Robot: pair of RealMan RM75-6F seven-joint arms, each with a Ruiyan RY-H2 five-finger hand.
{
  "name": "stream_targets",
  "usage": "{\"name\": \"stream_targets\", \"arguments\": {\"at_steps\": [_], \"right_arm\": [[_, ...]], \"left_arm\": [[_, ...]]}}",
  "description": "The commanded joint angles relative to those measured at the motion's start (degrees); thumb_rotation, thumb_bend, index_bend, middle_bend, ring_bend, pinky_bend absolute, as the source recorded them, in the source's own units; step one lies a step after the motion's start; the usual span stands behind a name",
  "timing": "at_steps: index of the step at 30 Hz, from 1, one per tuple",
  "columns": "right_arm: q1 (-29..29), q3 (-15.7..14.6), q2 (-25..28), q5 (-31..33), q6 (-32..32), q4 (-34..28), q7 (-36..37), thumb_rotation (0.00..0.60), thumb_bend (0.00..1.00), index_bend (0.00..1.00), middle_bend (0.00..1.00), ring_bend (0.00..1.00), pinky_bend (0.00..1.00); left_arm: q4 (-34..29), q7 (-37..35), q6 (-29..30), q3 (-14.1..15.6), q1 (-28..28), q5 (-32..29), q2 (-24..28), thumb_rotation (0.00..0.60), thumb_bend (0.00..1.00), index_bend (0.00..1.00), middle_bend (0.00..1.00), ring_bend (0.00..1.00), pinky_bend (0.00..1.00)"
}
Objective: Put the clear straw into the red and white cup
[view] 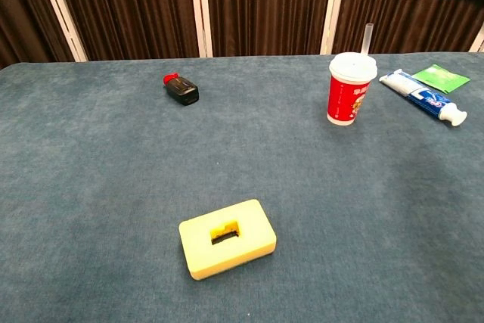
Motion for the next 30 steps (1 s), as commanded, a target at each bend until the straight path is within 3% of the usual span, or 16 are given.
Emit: {"name": "stream_targets", "arguments": {"at_steps": [1, 4, 7, 10, 16, 23, 27, 30], "right_arm": [[-5.5, -4.1, 6.7, -4.6, 1.1, -5.7, -2.0, 0.6, 0.22, 0.24, 0.43, 0.31, 0.27], [-8.8, -7.4, 12.8, -6.2, -1.4, -9.9, -5.7, 0.6, 0.18, 0.13, 0.17, 0.07, 0.05], [-11.7, -12.4, 21.2, -7.5, -6.8, -14.5, -12.6, 0.6, 0.13, 0.08, 0.01, 0.0, 0.0], [-13.7, -17.5, 30.3, -9.4, -11.7, -18.5, -21.5, 0.6, 0.11, 0.04, 0.0, 0.0, 0.0], [-18.1, -25.3, 38.7, -15.2, -9.3, -22.3, -33.5, 0.6, 0.1, 0.03, 0.0, 0.0, 0.0], [-25.5, -35.4, 41.1, -24.6, -1.8, -20.7, -38.6, 0.6, 0.1, 0.03, 0.0, 0.0, 0.0], [-28.1, -39.1, 41.7, -26.3, -0.7, -21.1, -38.1, 0.6, 0.1, 0.03, 0.0, 0.0, 0.0], [-28.8, -39.9, 41.9, -27.2, 0.0, -21.5, -37.9, 0.6, 0.1, 0.03, 0.0, 0.0, 0.0]], "left_arm": [[0.1, 0.1, 0.1, 0.1, 0.0, 0.2, 0.0, 0.6, 0.29, 0.21, 0.0, 0.0, 0.0], [0.2, 0.3, 0.1, 0.2, 0.0, 0.5, 0.0, 0.6, 0.28, 0.21, 0.0, 0.0, 0.0], [0.3, 0.6, 0.2, 0.2, 0.0, 0.6, -0.1, 0.6, 0.28, 0.21, 0.0, 0.0, 0.0], [0.3, 0.8, 0.2, 0.2, -0.1, 0.7, -0.1, 0.6, 0.27, 0.21, 0.0, 0.0, 0.0], [0.3, 0.8, 0.2, 0.3, -0.1, 0.7, -0.1, 0.6, 0.26, 0.21, 0.0, 0.0, 0.0], [0.3, 0.9, 0.3, 0.3, -0.1, 0.9, -0.1, 0.6, 0.25, 0.21, 0.0, 0.0, 0.0], [0.5, 0.9, 0.2, 0.4, -0.1, 1.0, -0.1, 0.6, 0.24, 0.2, 0.0, 0.0, 0.0], [0.5, 0.9, 0.2, 0.4, -0.1, 1.0, -0.1, 0.6, 0.24, 0.2, 0.0, 0.0, 0.0]]}}
